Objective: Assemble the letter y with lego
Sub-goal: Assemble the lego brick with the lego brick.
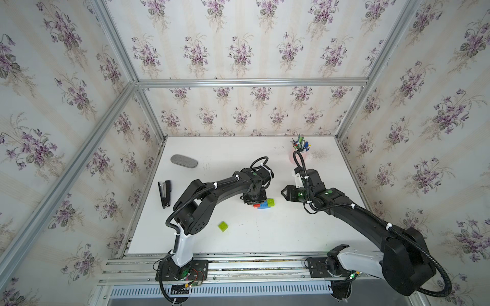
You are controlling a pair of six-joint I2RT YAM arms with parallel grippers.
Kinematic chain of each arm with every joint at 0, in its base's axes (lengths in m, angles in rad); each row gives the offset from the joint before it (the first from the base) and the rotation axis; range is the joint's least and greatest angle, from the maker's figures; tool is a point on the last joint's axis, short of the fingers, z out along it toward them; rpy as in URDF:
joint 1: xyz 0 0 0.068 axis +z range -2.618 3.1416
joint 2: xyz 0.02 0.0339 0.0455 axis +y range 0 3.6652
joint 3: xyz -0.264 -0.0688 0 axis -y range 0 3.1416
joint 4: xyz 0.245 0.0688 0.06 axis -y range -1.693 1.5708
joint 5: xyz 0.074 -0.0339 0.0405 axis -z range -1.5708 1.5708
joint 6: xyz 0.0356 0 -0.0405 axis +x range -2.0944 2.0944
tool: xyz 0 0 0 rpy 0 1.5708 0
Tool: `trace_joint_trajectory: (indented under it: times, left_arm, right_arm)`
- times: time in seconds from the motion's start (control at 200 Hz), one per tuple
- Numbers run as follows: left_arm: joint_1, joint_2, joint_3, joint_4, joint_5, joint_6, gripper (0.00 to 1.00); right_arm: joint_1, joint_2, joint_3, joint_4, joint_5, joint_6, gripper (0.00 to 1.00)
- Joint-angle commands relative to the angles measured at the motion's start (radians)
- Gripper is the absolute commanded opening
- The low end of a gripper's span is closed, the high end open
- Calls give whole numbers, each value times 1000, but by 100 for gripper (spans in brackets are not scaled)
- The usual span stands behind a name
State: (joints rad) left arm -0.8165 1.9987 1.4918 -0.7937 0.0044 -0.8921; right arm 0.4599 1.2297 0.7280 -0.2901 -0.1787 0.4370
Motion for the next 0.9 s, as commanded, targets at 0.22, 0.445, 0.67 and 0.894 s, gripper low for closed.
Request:
trace_joint_trajectory:
  times: [0.22, 0.445, 0.67, 0.894]
  left_arm:
    - [-4, 43, 37, -57, -18, -7, 10]
    - [-13, 74, 92, -114, -34, 0, 8]
    - [-21, 77, 116, -145, -53, -3, 7]
    - [-28, 86, 120, -164, -64, -20, 5]
  right_arm:
    - [-7, 0, 1, 4, -2, -11, 51]
    - [-10, 2, -10, 8, -1, -11, 51]
    - [-17, -1, -22, 11, 8, -11, 51]
    - [-27, -4, -18, 14, 2, -23, 51]
